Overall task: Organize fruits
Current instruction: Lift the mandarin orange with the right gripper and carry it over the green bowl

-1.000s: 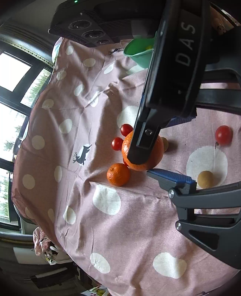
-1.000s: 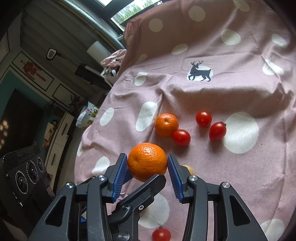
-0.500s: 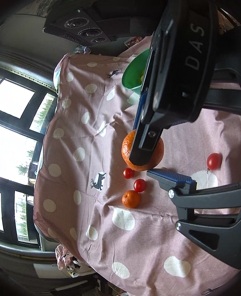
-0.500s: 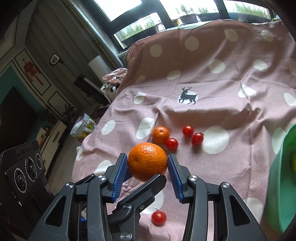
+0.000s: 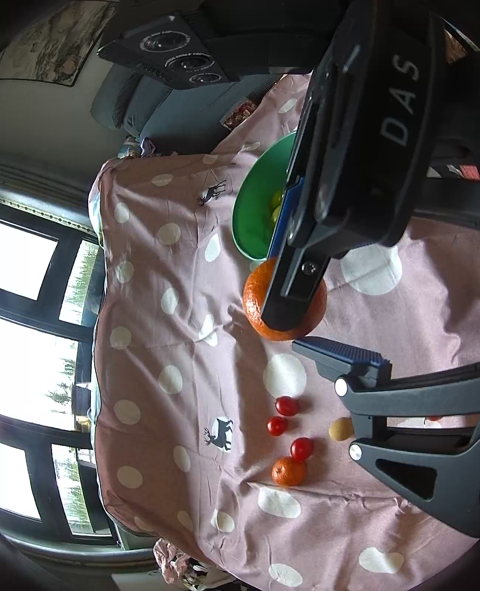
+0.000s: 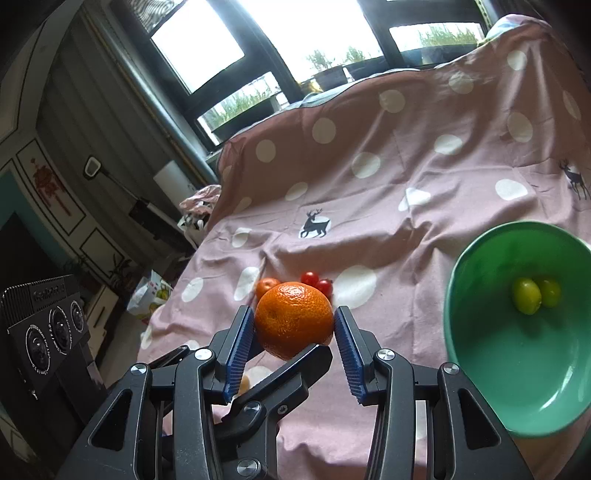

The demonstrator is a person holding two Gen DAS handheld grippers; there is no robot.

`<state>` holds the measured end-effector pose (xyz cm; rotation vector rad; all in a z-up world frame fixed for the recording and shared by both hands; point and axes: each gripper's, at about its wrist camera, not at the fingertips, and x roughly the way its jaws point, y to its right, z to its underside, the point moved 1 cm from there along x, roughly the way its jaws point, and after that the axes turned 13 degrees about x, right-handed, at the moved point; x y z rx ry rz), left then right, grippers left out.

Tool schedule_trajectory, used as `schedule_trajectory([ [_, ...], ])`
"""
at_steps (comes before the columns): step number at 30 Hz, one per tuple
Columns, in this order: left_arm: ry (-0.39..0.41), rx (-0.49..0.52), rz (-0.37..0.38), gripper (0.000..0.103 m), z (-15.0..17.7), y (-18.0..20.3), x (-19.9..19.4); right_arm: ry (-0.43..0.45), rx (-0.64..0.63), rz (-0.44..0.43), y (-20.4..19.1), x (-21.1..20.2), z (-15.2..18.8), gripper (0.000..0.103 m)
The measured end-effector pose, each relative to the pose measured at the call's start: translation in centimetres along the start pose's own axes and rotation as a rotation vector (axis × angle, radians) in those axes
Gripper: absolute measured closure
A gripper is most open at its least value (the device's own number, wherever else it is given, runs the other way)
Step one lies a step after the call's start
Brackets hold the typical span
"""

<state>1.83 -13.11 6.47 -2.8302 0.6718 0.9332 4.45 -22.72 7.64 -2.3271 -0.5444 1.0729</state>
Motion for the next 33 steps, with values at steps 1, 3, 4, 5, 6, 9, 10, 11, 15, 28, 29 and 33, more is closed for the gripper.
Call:
schedule_trajectory([
  [1,0.002,0.006,0.011,0.059,-0.3,0.5,0.2,0.014,0.001,0.009,0.3,-0.4,-0.2,0.055],
  [3,0.015,0.025,0.031,0.059,-0.9,1.5,0.7,0.041,0.013,0.021,1.1,-1.5,-0.5,0.055],
  [4,0.019,0.033,0.040,0.059,-1.2,2.0,0.9,0.055,0.019,0.027,1.6,-2.0,-0.6,0.055],
  [5,0.022,0.044,0.046,0.059,-1.4,2.6,1.2,0.066,0.027,0.031,2.1,-2.5,-0.8,0.055],
  [6,0.022,0.057,0.051,0.059,-1.7,3.2,1.5,0.075,0.037,0.034,2.6,-2.9,-0.9,0.055],
  [9,0.016,0.087,0.075,0.059,-2.4,4.9,2.5,0.097,0.077,0.043,4.4,-4.0,-1.4,0.055],
  [10,0.015,0.096,0.083,0.059,-2.6,5.4,2.9,0.105,0.089,0.047,4.9,-4.3,-1.5,0.055],
  [11,0.013,0.106,0.090,0.059,-2.8,6.0,3.2,0.113,0.098,0.051,5.4,-4.7,-1.6,0.055],
  [15,0.007,0.130,0.118,0.059,-3.2,7.8,4.6,0.132,0.145,0.061,7.5,-5.6,-2.0,0.055],
  [28,-0.043,0.150,0.225,0.059,-3.5,10.9,8.5,0.133,0.263,0.129,12.4,-6.7,-2.5,0.055],
  [29,-0.050,0.146,0.232,0.059,-3.5,11.0,8.7,0.131,0.266,0.140,12.6,-6.7,-2.5,0.055],
  [33,-0.067,0.139,0.251,0.059,-3.4,11.3,9.6,0.121,0.275,0.175,13.2,-6.4,-2.5,0.055],
])
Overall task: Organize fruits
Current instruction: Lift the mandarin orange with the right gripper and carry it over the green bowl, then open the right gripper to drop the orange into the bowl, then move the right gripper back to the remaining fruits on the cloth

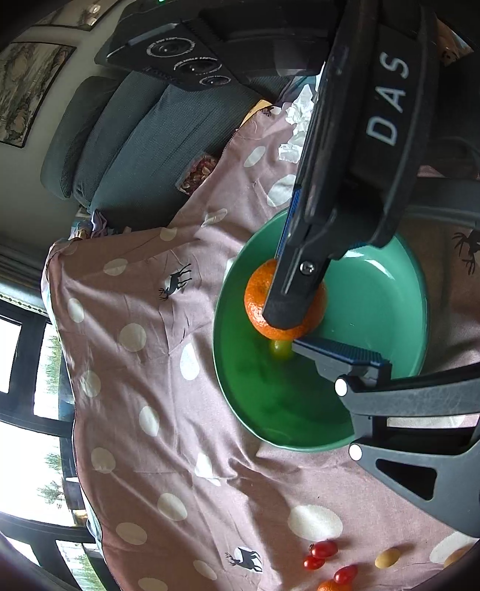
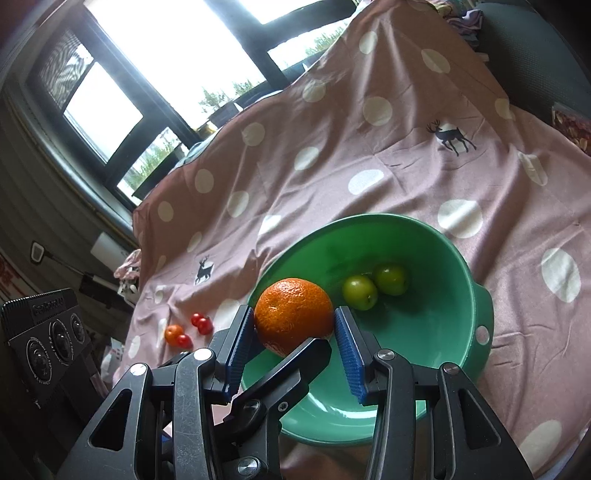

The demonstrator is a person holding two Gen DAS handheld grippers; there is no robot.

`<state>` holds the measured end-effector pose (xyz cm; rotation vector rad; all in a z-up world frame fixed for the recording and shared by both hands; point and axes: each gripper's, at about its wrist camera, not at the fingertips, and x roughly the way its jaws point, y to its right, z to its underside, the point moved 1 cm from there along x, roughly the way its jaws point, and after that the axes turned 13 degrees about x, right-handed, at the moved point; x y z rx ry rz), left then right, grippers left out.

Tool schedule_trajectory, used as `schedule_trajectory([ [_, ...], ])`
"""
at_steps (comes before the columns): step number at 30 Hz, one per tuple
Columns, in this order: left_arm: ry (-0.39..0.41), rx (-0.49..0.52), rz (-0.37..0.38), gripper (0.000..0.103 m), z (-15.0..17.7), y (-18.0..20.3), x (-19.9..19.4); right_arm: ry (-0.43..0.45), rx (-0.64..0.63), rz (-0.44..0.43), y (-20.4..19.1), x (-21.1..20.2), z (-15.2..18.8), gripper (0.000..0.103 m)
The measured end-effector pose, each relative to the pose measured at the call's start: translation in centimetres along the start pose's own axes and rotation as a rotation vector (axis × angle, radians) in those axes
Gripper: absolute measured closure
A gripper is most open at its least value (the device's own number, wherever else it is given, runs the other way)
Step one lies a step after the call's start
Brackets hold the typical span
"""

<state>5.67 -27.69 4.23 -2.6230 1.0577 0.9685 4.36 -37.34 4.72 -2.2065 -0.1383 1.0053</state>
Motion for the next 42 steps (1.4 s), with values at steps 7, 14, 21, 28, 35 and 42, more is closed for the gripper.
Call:
schedule_trajectory([
  [7,-0.034,-0.020,0.036,0.059,0.3,0.1,1.6,-0.025,0.027,0.048,1.2,0.7,-0.3,0.055],
  [14,-0.055,-0.017,0.036,0.059,0.5,0.3,2.3,-0.043,0.031,0.078,1.6,1.2,-0.3,0.054],
  [21,-0.066,-0.018,0.036,0.059,0.7,0.3,2.7,-0.053,0.032,0.100,1.8,1.6,-0.3,0.054],
  [28,-0.083,-0.023,0.037,0.059,0.9,0.3,3.2,-0.066,0.035,0.119,1.9,2.0,-0.2,0.054],
  [35,-0.077,0.001,0.019,0.059,0.8,0.7,2.8,-0.054,0.039,0.169,1.9,2.1,-0.1,0.054],
  [42,-0.047,-0.006,-0.007,0.051,0.9,0.0,0.4,-0.015,0.021,0.116,0.7,1.2,0.0,0.036],
])
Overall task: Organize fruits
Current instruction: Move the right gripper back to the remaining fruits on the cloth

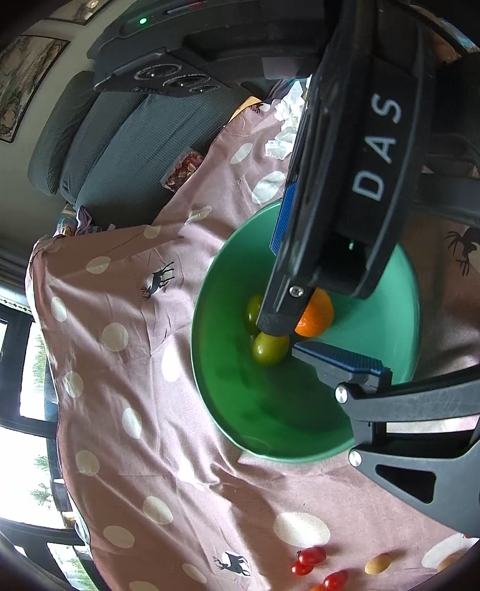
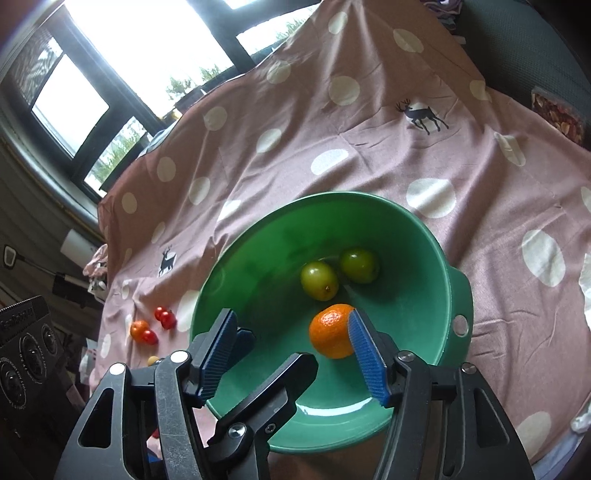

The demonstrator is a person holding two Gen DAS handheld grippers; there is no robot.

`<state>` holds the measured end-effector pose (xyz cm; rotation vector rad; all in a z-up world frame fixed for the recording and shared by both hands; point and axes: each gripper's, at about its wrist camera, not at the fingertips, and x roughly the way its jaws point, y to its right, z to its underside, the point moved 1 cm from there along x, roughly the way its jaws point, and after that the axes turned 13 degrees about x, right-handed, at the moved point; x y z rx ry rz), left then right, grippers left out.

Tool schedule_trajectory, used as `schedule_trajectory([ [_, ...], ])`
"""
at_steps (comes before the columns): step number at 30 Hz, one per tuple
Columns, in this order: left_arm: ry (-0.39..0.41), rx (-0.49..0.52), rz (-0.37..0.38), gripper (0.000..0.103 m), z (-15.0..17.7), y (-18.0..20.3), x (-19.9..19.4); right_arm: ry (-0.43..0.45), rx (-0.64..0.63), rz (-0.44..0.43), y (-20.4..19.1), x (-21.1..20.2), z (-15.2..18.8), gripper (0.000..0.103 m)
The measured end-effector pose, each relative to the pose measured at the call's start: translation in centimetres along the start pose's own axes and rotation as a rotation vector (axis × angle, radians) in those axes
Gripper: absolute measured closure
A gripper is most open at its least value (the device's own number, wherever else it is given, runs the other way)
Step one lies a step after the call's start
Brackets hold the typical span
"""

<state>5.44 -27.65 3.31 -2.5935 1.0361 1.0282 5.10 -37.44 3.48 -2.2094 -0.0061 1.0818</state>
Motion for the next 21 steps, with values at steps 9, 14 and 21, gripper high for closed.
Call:
schedule_trajectory([
  [9,0.070,-0.024,-0.092,0.036,1.3,-2.5,-4.7,0.015,-0.068,-0.027,-3.0,0.0,0.9,0.032],
  [14,0.072,-0.062,-0.147,0.030,2.2,-4.9,-7.1,0.005,-0.118,-0.066,-5.0,0.3,1.8,0.024],
  [21,0.092,-0.128,-0.289,0.030,4.2,-8.6,-10.9,0.032,-0.161,-0.092,-7.6,0.4,2.9,0.020],
])
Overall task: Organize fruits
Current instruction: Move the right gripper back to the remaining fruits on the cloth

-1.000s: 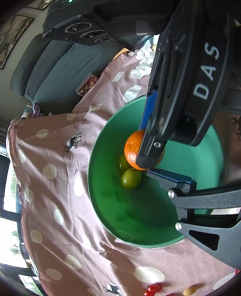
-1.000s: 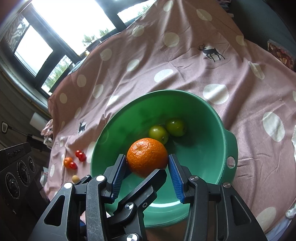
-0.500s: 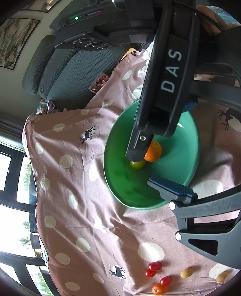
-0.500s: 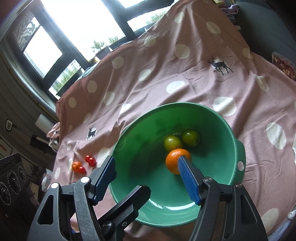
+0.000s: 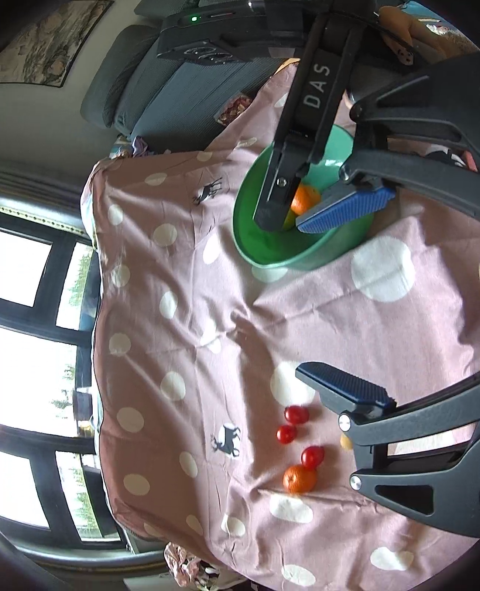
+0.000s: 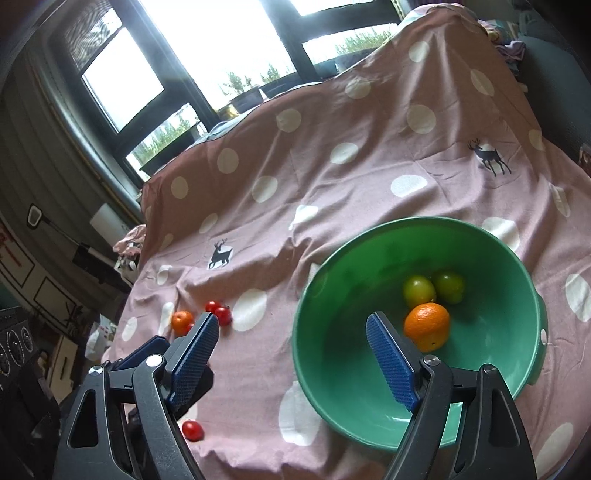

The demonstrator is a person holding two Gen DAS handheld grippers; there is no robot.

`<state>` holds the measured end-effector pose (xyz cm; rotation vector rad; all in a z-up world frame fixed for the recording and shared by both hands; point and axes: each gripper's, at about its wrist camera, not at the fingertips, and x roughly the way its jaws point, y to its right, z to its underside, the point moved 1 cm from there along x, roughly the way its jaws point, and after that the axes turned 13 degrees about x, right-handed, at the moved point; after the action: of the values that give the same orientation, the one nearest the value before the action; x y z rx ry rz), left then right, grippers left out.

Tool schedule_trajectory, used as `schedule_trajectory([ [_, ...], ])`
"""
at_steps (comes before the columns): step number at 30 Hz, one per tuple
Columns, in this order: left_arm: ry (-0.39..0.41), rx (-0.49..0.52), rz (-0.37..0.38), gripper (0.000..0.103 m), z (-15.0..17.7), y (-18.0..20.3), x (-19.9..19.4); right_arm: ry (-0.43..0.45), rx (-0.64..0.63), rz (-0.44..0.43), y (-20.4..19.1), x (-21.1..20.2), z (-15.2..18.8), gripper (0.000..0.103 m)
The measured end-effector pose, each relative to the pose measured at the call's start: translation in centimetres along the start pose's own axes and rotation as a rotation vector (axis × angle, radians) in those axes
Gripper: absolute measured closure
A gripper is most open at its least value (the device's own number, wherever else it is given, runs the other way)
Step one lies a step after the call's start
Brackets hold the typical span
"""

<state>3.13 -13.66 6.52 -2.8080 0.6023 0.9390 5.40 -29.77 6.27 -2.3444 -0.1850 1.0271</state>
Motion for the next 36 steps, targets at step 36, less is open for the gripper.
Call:
schedule_trajectory([
  [36,-0.238,-0.388,-0.144,0.032,9.8,-14.6,-2.3,-0.474,-0.112,-0.116,-9.2,13.3,9.4,0.041],
])
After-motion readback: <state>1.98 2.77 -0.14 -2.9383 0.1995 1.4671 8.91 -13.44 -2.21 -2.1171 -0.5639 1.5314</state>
